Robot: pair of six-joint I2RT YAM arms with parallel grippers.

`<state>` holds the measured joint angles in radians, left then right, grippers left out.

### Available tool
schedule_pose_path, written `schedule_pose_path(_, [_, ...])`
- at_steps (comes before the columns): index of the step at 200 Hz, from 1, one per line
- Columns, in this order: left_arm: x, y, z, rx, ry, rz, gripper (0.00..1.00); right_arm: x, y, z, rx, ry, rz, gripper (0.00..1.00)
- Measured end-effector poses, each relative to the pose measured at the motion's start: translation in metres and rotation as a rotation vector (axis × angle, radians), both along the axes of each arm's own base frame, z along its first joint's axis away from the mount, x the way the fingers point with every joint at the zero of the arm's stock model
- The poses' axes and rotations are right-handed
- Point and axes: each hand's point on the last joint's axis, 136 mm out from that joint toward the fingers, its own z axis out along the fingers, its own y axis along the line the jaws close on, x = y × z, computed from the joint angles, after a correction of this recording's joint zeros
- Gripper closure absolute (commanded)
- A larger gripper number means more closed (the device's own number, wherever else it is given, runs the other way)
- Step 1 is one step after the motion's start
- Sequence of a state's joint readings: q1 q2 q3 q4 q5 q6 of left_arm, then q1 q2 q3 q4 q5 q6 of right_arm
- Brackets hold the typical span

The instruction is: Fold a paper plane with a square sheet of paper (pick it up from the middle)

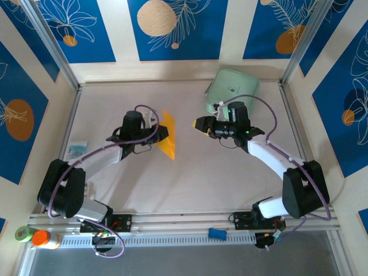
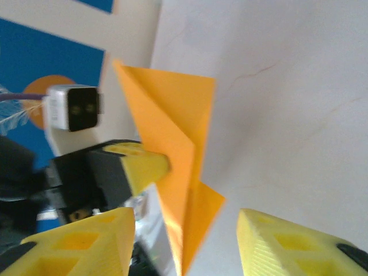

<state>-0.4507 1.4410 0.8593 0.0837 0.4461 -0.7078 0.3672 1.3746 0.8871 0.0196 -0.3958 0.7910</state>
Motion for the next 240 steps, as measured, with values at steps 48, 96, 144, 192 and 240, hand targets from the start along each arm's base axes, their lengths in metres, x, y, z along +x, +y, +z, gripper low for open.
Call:
schedule_pose_path(48, [0.020, 0.016, -0.007, 0.581, -0.068, 0.011, 0.93, 0.002, -0.043, -0.019, -0.212, -0.031, -0.152, 0.39])
schedule_pose_path(96, [0.033, 0.050, -0.062, 1.158, 0.005, -0.006, 0.93, 0.001, -0.083, -0.035, -0.306, -0.009, -0.276, 0.35])
schedule_pose_path(144, [0.045, 0.056, -0.093, 1.490, 0.019, -0.034, 0.93, 0.002, -0.105, -0.039, -0.316, 0.013, -0.341, 0.36])
schedule_pose_path(192, [0.048, 0.047, -0.113, 1.590, 0.013, -0.039, 0.83, 0.001, -0.108, -0.043, -0.307, 0.037, -0.349, 0.36])
schedule_pose_path(240, [0.043, 0.036, -0.122, 1.557, 0.024, -0.035, 0.77, 0.001, -0.109, -0.045, -0.294, 0.055, -0.354, 0.37])
